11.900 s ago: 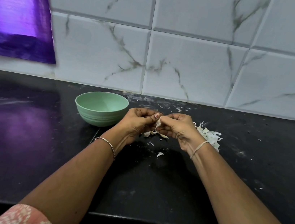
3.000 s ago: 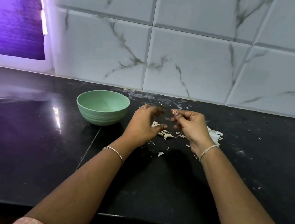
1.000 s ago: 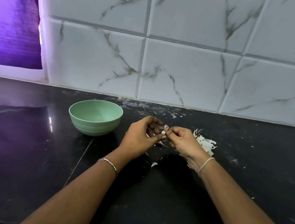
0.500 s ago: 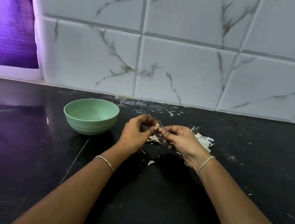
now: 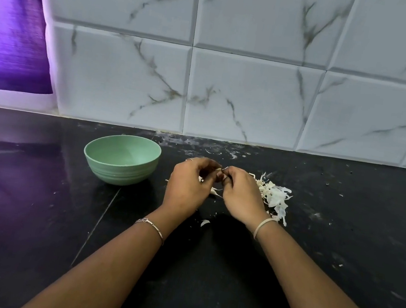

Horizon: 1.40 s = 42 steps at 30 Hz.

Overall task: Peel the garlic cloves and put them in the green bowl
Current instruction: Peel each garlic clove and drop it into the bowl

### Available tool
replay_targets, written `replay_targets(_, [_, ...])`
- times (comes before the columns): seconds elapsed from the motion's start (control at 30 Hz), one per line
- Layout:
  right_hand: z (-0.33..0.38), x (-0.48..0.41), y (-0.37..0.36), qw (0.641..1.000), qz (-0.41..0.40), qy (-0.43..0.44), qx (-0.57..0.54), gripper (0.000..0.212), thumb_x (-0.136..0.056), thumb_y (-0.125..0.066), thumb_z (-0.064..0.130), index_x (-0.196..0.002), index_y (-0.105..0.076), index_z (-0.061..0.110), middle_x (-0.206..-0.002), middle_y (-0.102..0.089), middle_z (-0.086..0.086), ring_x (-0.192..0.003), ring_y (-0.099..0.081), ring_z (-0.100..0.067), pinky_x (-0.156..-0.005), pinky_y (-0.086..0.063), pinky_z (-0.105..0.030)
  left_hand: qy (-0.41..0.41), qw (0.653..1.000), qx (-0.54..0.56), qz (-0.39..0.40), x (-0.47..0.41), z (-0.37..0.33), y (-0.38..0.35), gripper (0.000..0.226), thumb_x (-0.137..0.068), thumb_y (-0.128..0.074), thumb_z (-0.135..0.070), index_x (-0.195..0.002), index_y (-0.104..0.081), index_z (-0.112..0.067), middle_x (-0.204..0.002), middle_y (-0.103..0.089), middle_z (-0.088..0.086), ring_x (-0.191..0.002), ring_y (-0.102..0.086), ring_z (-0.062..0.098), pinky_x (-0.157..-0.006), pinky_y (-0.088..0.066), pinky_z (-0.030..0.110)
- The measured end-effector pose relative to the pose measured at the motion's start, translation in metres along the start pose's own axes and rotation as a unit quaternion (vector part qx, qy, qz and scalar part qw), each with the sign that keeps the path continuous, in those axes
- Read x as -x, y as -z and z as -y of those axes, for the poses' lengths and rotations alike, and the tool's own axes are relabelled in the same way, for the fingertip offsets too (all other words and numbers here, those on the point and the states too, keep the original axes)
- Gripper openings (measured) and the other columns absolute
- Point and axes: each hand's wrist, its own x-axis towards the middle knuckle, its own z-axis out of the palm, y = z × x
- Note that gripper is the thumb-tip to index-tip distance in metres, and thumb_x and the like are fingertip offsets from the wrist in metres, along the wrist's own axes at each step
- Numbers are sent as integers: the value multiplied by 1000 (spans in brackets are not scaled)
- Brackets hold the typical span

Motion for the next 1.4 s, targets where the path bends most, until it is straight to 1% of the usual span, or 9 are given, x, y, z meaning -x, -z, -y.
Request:
replay_targets(0.17, [-3, -7, -5, 982, 41, -76, -167, 23, -96, -49, 9, -89, -66, 23, -91, -71, -4, -80, -59, -17, -77, -49, -37, -74, 996, -38, -8, -1, 2, -3, 18, -85, -70, -12, -95, -74, -26, -88, -70, -9, -79, -65, 10, -72, -54, 35])
replay_targets(0.3, [0, -5, -1, 942, 58, -102, -313, 24, -99, -49, 5, -83, -62, 17, -69, -58, 3, -61, -45, -6, -58, -39, -18, -108, 994, -21, -15, 0, 2, -1, 22, -83, -68, -4, -96, -75, -21, -89, -71, -6, -81, -65, 7, -74, -54, 26])
replay_targets(0.4, [0, -4, 1, 920, 75, -104, -370, 13, -99, -51, 9, -92, -63, 9, -69, -54, 2, -57, -43, -6, -51, -38, -12, -50, 996, 67, -10, 0, -5, 2, 17, -83, -71, -3, -92, -75, -17, -85, -72, -9, -79, -65, 1, -71, -49, 12])
replay_targets(0.57, [-2, -6, 8, 949, 63, -60, -302, 12, -97, -57, 19, -88, -64, 18, -69, -58, 10, -57, -48, -2, -57, -42, -17, 37, 982, 185, 22, -6, 0, 3, 16, -83, -73, -5, -87, -72, -21, -85, -74, -3, -81, -68, 9, -82, -54, 28])
replay_targets(0.7, [-11, -9, 12, 992, 26, -13, -119, 24, -97, -55, 31, -116, -68, 22, -83, -64, 6, -74, -58, -11, -75, -52, -34, 86, 972, 217, 5, -7, 1, 2, 14, -87, -69, -5, -94, -72, -16, -82, -72, -3, -74, -65, 7, -78, -55, 25])
replay_targets(0.8, [-13, -8, 14, 984, -33, -22, -175, 24, -92, -64, 25, -116, -68, 19, -95, -65, -2, -80, -62, -15, -77, -54, -34, 137, 953, 271, 15, -7, 2, 3, 19, -92, -61, -1, -109, -69, -4, -80, -68, 2, -70, -65, 6, -74, -57, 20])
replay_targets(1.0, [-5, -7, 14, 954, -70, -37, -289, 14, -85, -74, 16, -94, -66, 23, -86, -64, 8, -63, -55, -6, -60, -46, -14, 155, 939, 305, 48, -5, -1, 3, 16, -94, -60, -4, -103, -69, -13, -80, -67, 5, -74, -63, 13, -74, -56, 22])
replay_targets(1.23, [-3, -6, 9, 950, -47, -31, -308, 9, -81, -77, 12, -87, -75, 7, -81, -74, -5, -71, -65, -7, -68, -52, -16, 157, 934, 317, 47, -4, -2, 4, 10, -89, -66, -1, -92, -69, -10, -82, -71, 7, -68, -66, 10, -67, -57, 21])
replay_targets(1.4, [-6, -7, 5, 959, -55, -52, -273, 4, -84, -75, 18, -85, -76, 14, -79, -74, -1, -77, -69, -14, -73, -54, -26, 178, 923, 338, 47, -3, -5, 5, 7, -87, -68, -2, -88, -70, -8, -74, -70, 3, -65, -65, 10, -68, -58, 23])
